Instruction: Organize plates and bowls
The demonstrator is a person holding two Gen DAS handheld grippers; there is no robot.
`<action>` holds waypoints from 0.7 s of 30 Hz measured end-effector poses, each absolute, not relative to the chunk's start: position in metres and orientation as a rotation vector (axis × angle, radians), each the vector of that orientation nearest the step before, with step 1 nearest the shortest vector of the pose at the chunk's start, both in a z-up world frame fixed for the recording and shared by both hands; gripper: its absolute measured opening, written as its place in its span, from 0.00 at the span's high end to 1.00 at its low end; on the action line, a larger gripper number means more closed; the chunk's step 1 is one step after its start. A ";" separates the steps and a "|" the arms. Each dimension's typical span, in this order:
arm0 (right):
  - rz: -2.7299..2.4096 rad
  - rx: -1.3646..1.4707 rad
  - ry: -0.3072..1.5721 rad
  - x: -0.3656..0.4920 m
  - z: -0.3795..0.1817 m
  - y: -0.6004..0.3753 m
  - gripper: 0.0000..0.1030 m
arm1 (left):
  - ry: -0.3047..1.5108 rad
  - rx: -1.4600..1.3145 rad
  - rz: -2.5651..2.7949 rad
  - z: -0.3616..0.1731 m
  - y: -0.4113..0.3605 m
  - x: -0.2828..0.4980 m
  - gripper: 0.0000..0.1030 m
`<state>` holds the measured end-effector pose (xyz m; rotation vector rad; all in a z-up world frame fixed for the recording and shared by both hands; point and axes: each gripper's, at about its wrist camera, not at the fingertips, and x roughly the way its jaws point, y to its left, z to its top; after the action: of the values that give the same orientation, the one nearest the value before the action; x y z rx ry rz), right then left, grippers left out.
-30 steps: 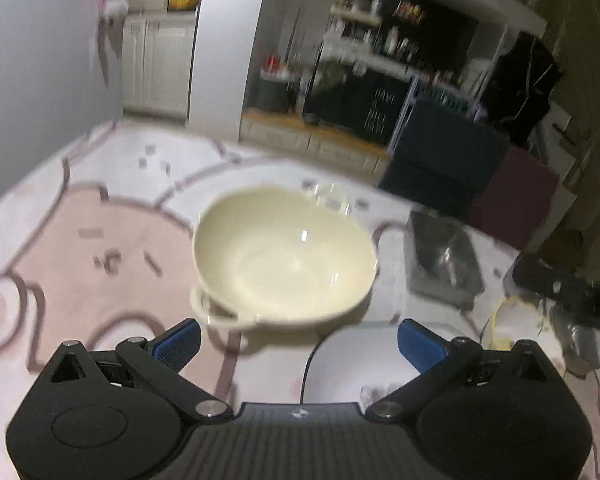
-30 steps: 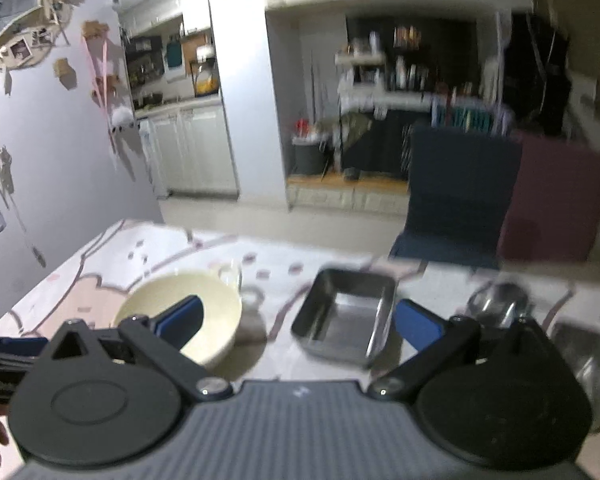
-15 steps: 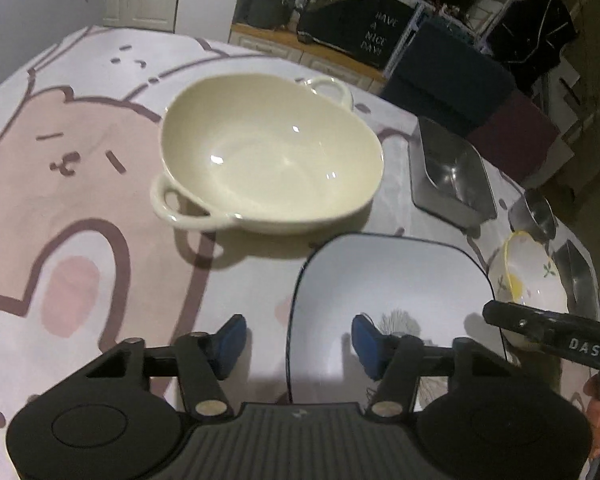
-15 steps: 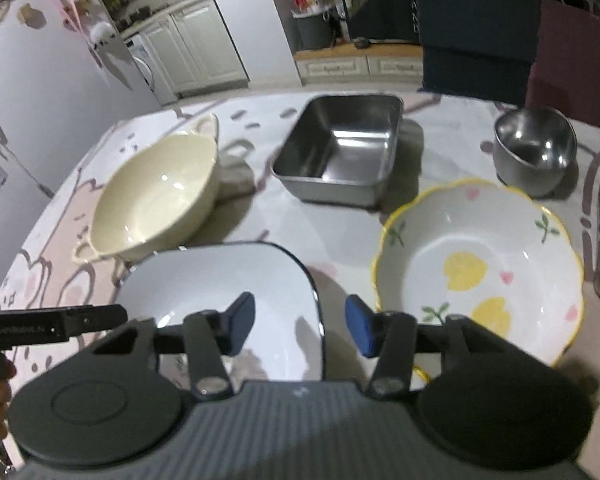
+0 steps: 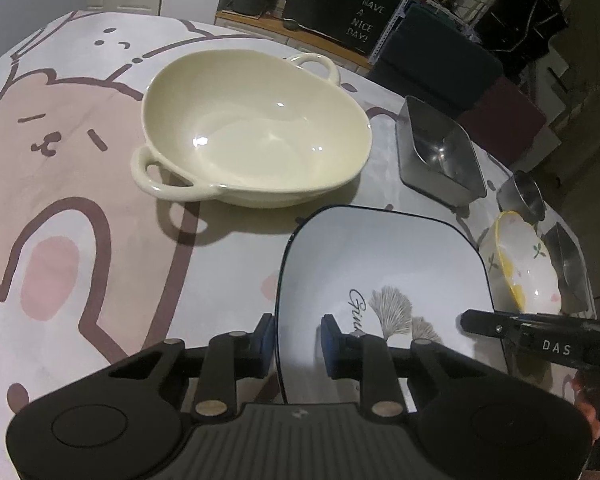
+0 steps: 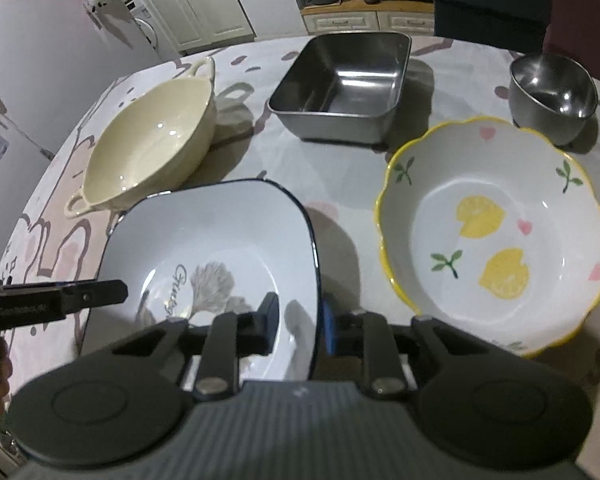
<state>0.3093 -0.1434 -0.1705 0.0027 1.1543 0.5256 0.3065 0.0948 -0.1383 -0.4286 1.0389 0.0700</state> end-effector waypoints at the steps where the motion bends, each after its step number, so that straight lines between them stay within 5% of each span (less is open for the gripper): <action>1: 0.520 -0.006 1.156 0.324 -0.172 -0.136 0.81 | 1.043 -0.425 0.071 -0.138 0.094 0.307 0.75; 10: 0.501 0.037 1.177 0.329 -0.184 -0.145 0.87 | 1.092 -0.427 0.058 -0.145 0.100 0.309 0.90; 21: 0.519 -0.012 1.172 0.331 -0.169 -0.133 0.87 | 1.104 -0.542 0.038 -0.153 0.111 0.310 0.90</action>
<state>0.3309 -0.1334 -0.1686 -0.0117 1.1722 0.5186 0.3102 0.1105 -0.1526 -0.5422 1.1044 0.0380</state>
